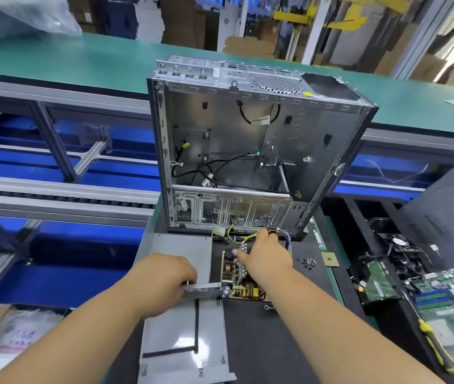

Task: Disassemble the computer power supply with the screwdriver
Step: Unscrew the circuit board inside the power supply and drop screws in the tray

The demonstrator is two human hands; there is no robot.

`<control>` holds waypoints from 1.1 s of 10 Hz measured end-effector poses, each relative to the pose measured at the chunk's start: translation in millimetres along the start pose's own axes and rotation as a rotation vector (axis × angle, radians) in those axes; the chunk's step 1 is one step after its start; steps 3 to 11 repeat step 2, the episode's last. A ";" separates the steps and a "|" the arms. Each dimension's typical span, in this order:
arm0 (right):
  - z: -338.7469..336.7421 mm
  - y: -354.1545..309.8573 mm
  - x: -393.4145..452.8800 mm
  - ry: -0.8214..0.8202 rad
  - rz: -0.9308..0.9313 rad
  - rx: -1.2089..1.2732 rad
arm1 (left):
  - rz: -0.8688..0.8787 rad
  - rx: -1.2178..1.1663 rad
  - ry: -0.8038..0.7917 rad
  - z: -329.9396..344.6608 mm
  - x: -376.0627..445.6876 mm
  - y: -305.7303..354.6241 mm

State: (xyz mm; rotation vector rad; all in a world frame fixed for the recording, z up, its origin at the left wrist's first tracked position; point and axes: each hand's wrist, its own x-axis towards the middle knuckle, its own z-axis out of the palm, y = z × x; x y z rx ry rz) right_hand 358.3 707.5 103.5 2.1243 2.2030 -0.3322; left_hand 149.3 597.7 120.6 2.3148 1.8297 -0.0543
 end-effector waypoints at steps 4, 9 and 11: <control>-34.0 11.7 -18.2 -0.008 -0.054 0.005 | -0.063 -0.154 0.042 -7.0 -11.4 0.9; -34.0 11.7 -18.2 -0.008 -0.054 0.005 | -0.063 -0.154 0.042 -7.0 -11.4 0.9; -34.0 11.7 -18.2 -0.008 -0.054 0.005 | -0.063 -0.154 0.042 -7.0 -11.4 0.9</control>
